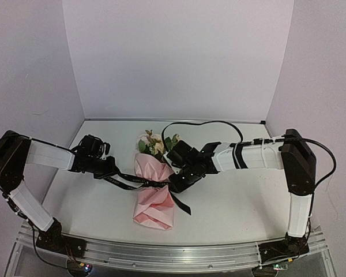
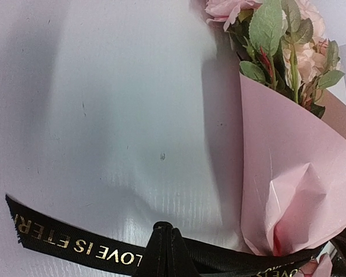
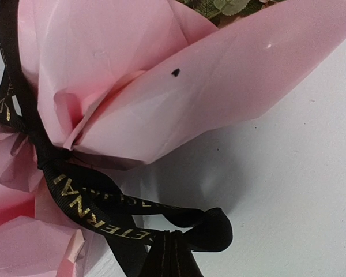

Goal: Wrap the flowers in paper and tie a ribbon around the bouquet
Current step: Tie the half-tied ribbon around the folded bouquet.

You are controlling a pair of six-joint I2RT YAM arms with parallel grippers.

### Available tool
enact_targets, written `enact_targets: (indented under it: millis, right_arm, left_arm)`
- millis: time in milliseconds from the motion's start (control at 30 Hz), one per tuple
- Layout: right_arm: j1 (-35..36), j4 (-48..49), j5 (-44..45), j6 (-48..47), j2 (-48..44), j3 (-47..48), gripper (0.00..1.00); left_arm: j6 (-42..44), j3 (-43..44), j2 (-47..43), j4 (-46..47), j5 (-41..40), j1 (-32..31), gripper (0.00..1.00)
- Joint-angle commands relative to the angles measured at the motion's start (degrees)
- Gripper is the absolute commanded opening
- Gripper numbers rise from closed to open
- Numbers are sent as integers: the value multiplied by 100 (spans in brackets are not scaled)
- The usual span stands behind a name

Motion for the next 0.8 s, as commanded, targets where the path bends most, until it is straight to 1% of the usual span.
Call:
enact_targets:
  millis: [0,33,67,133,200,267,333,500,767]
  right_arm:
    - [-20,54,69,79,-174,-67,1]
    - [-23,78,-34,14,-177,-73,7]
    - [-32,119,-158,-47,-181,-87,18]
    - [-117,181,-620,-101,-201,-102,32]
    - [-275,272,-1072,-112,-273,-161,44]
    - [-404,339,-1469,-128,-314,-177,52]
    - [-469,354,-1834,-169,-265,-108,55]
    - [-496,300,-2573,-211,86,262,57]
    - [-517,261,-2739,-251,424,463,54]
  left_arm:
    - [-47,266,106,4,-104,59,0]
    - [-37,283,128,4,-101,71,0]
    - [-24,297,150,4,-103,85,0]
    - [18,336,200,4,-84,126,0]
    - [65,394,232,-77,-90,181,0]
    - [105,472,286,-144,-88,233,0]
    - [133,600,357,-175,-97,264,0]
    - [140,919,552,-275,-120,276,0]
    - [198,1251,779,-461,-78,280,0]
